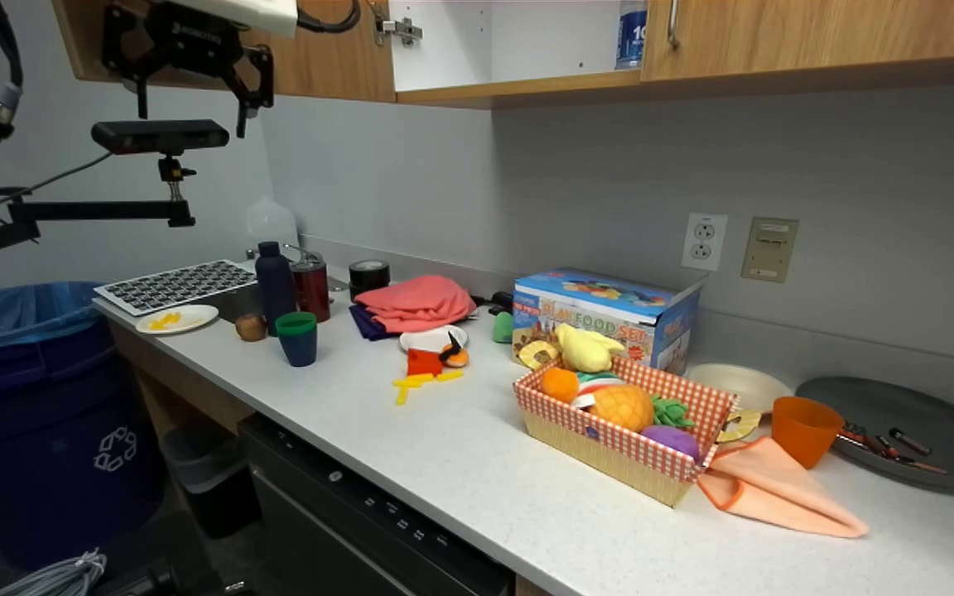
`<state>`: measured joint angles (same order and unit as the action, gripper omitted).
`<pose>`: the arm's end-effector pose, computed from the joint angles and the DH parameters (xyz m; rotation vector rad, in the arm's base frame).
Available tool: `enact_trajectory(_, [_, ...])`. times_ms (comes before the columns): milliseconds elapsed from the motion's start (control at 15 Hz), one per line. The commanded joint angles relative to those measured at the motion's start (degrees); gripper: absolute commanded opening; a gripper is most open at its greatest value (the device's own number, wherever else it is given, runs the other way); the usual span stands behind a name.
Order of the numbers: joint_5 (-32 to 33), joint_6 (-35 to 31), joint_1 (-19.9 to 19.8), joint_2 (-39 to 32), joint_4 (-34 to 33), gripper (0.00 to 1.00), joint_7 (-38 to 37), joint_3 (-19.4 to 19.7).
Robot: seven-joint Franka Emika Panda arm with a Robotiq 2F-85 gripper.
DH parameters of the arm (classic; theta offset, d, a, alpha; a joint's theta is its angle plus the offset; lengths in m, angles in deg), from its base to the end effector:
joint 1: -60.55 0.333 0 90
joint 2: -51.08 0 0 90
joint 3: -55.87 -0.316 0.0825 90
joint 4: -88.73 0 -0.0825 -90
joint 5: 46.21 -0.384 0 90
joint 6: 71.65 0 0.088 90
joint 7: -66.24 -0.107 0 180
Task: Open the left upper cabinet door
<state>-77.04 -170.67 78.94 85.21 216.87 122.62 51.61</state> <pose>0.3289 0.1955 0.6077 -2.1280 -1.6274 -0.3111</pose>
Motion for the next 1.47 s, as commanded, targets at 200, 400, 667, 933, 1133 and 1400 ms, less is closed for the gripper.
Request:
enact_trajectory(200, [-6.96,-4.99,2.87,0.73,1.3,1.0,8.04,0.13])
enact_trajectory(400, [-10.93,-5.1,3.53,0.95,1.87,1.0,10.45,-0.07])
enact_trajectory(667, [-12.78,-3.91,2.86,1.39,2.27,1.0,12.84,-1.12])
enact_trajectory(933, [-8.68,-0.83,1.53,2.94,1.71,1.0,12.59,-1.32])
enact_trajectory(1133, [-3.59,2.02,1.06,5.35,0.95,1.0,11.72,-1.68])
enact_trajectory(1400, [-0.63,2.41,1.44,10.23,0.43,1.0,9.26,-1.72])
